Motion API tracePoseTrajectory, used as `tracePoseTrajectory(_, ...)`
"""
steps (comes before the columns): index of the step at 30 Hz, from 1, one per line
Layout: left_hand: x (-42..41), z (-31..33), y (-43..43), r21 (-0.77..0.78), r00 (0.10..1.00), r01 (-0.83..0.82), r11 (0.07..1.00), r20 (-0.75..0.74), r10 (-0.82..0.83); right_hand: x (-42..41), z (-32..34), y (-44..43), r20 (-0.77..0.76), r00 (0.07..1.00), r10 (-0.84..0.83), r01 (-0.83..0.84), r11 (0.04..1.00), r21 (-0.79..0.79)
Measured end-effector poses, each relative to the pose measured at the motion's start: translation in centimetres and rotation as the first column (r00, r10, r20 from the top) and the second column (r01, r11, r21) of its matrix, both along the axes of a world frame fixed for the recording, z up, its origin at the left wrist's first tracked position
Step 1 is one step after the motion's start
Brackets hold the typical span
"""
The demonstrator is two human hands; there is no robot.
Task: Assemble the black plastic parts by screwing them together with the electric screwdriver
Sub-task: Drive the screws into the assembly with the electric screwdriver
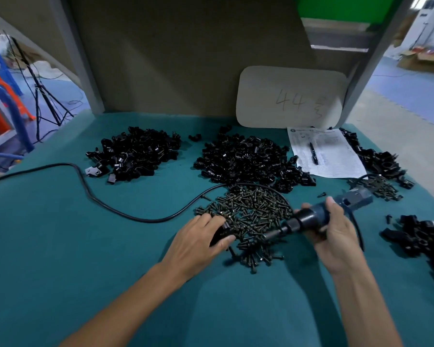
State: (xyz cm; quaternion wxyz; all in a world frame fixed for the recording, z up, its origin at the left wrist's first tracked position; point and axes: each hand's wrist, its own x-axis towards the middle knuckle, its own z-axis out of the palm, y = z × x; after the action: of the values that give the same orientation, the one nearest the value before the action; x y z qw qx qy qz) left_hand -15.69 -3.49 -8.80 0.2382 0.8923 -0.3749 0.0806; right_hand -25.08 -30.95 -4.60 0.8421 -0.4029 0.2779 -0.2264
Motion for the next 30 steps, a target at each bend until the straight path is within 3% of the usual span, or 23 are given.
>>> tracePoseTrajectory(4,0.1,0.0,0.1,0.039,1.000,0.016,0.999,0.025,-0.017,0.9,-1.1,2.0,0.087,0.996,-0.021,0.017,0.999,0.036)
tracePoseTrajectory(11,-0.1,0.1,0.0,0.024,0.993,0.047,0.999,0.108,-0.049,1.1,-2.0,2.0,0.053,0.999,0.007,-0.007,1.000,-0.010)
tracePoseTrajectory(23,0.1,-0.1,0.2,0.068,0.993,0.098,0.993,0.063,-0.102,1.1,-1.9,3.0,0.045,0.995,0.089,-0.086,0.995,-0.046)
tracePoseTrajectory(30,0.2,-0.4,0.3,0.074,0.985,0.166,0.983,-0.055,-0.162,0.9,-2.0,2.8,0.140,0.978,0.157,-0.157,0.988,-0.014)
